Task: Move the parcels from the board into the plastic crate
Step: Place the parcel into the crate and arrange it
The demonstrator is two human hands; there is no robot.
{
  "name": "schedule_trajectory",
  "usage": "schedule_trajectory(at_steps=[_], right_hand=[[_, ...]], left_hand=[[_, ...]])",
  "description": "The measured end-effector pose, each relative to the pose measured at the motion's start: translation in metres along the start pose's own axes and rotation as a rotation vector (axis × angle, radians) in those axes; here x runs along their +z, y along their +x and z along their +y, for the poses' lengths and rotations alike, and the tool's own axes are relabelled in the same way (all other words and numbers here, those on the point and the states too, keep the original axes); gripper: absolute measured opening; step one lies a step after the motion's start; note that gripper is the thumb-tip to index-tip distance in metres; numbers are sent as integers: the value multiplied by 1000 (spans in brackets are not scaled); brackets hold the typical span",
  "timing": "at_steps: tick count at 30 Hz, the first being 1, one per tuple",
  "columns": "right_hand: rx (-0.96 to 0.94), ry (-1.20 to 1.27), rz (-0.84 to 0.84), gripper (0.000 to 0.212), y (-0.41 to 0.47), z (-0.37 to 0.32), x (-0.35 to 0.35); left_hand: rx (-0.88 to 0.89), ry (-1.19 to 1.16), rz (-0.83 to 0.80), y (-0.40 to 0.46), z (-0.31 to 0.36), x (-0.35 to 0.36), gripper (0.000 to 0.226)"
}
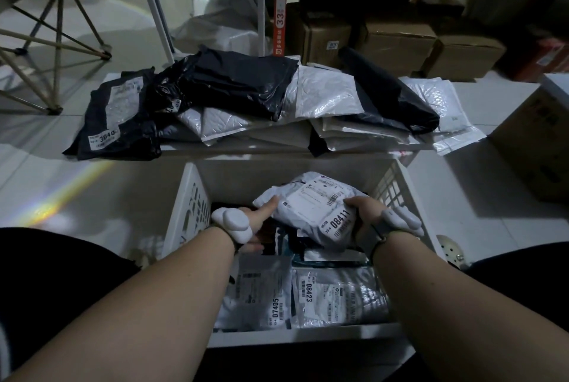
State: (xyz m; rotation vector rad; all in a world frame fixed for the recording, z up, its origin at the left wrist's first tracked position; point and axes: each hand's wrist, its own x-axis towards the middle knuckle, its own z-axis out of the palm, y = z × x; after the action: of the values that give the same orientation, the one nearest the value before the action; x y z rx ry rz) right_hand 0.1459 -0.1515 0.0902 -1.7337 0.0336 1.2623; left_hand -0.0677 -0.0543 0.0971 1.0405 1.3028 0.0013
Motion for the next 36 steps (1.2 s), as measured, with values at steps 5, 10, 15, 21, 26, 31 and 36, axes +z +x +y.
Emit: schedule_trajectory(at_steps=[5, 10, 15, 21, 26, 31, 36], right_hand=[[58, 157, -66, 25, -25, -1, 18], [70, 85, -106, 23, -34, 7, 23], [49, -181, 50, 57, -9, 14, -5], [116, -112, -117, 76, 1, 16, -23], [90, -19, -329, 59, -15, 12, -13], [114, -13, -318, 46, -17, 14, -7], [1, -7, -326, 39, -10, 18, -5]], left_hand=[[68, -282, -176, -8, 4, 32, 38], [202, -489, -56, -12, 8, 40, 10], [194, -488, -91, -17, 11, 28, 12], [121, -386, -244, -23, 11, 25, 21], [159, -290, -232, -18, 16, 21, 13], [199, -171, -106, -7, 12, 11, 24], [202, -212, -40, -1, 12, 8, 27]])
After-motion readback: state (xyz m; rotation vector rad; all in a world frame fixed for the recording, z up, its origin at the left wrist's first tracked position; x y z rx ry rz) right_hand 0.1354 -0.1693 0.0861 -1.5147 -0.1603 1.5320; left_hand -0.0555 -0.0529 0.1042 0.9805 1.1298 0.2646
